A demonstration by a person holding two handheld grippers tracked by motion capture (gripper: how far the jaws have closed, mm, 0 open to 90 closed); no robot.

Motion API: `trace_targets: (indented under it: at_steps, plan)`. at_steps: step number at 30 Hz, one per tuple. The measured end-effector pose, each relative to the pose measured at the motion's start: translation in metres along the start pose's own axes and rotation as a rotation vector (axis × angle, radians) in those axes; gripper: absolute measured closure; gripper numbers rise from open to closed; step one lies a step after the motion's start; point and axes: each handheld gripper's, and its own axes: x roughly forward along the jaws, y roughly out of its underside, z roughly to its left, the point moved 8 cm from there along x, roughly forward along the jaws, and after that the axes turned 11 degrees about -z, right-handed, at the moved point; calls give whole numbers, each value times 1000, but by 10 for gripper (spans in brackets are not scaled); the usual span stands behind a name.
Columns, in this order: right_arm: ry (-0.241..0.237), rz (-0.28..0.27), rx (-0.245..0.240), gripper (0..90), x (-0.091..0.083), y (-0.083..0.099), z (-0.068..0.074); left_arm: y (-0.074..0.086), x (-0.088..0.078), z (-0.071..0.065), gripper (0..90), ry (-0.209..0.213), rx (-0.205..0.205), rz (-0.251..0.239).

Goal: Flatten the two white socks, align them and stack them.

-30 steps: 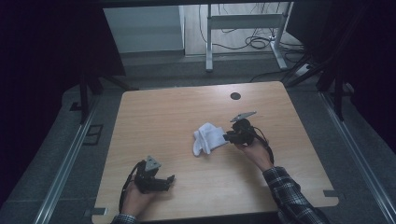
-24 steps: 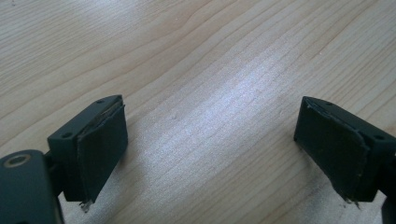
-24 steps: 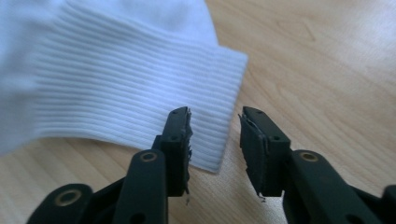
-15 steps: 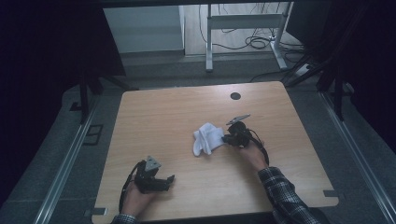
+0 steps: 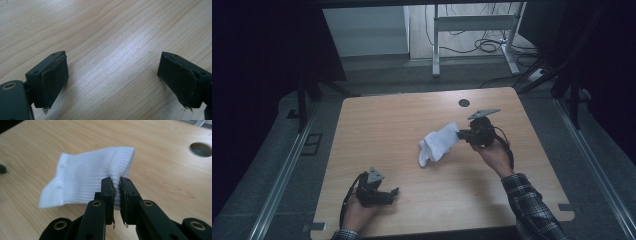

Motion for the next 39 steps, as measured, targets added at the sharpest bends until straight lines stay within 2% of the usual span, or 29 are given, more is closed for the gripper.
trace_targets:
  at_steps: [6, 9, 10, 11, 12, 13, 14, 18, 19, 20, 22, 23, 24, 25, 26, 27, 29, 33, 35, 36, 38, 39]
  plan:
    - [53, -18, 3, 807, -29, -12, -20, 0, 0, 0, 97, 0, 0, 0]
    - [100, -6, 22, 806, -42, -6, -40, 0, 0, 0, 97, 0, 1, 1]
    - [100, -6, 22, 806, -42, -6, -40, 0, 0, 0, 97, 0, 1, 0]
    - [123, -2, 35, 805, -48, 0, -51, 0, 0, 0, 97, -1, -3, 0]
    - [123, -2, 35, 805, -48, 0, -51, 0, 0, 0, 97, -1, -3, 0]
    - [146, 6, 52, 805, -52, 7, -62, 0, 0, 0, 97, -1, -6, 0]
    - [146, 6, 52, 805, -52, 7, -62, 0, 0, 0, 97, -1, -6, 0]
    - [194, 33, 79, 803, -58, 26, -84, 0, 0, 0, 97, -1, -6, 0]
    - [209, 45, 101, 803, -61, 36, -94, 0, 0, 0, 98, -1, -6, 0]
    - [209, 45, 101, 803, -61, 36, -94, 0, 0, 0, 98, -1, -6, 0]
    - [231, 60, 115, 802, -64, 47, -103, 0, 0, 0, 98, -1, -6, 0]
    - [243, 73, 133, 799, -67, 58, -112, 0, 0, 0, 97, -1, -6, 0]
    - [243, 73, 133, 799, -67, 58, -112, 0, 0, 0, 98, -1, -6, 0]
    - [259, 86, 150, 789, -70, 69, -120, 0, 0, 0, 98, 0, -2, 0]
    - [259, 86, 150, 789, -70, 69, -120, 0, 0, 0, 97, 0, -2, 0]
    - [269, 106, 177, 712, -72, 80, -127, 0, 0, 0, 98, 0, 0, 0]
    - [293, 108, 180, 655, -76, 86, -134, 0, 0, 0, 97, 0, 0, -1]
    - [299, 90, 185, 628, -80, 85, -138, 0, 0, 0, 98, 0, 0, 0]
    - [283, 87, 181, 629, -78, 83, -133, 0, 0, 0, 97, 0, 0, 0]
    - [252, 87, 173, 640, -72, 82, -125, 0, 0, 0, 98, 0, 0, -1]
    - [236, 88, 173, 665, -67, 82, -120, 0, 0, 0, 97, 0, 0, -1]
    - [198, 87, 160, 701, -56, 82, -109, 0, 0, 0, 98, 0, 0, 0]
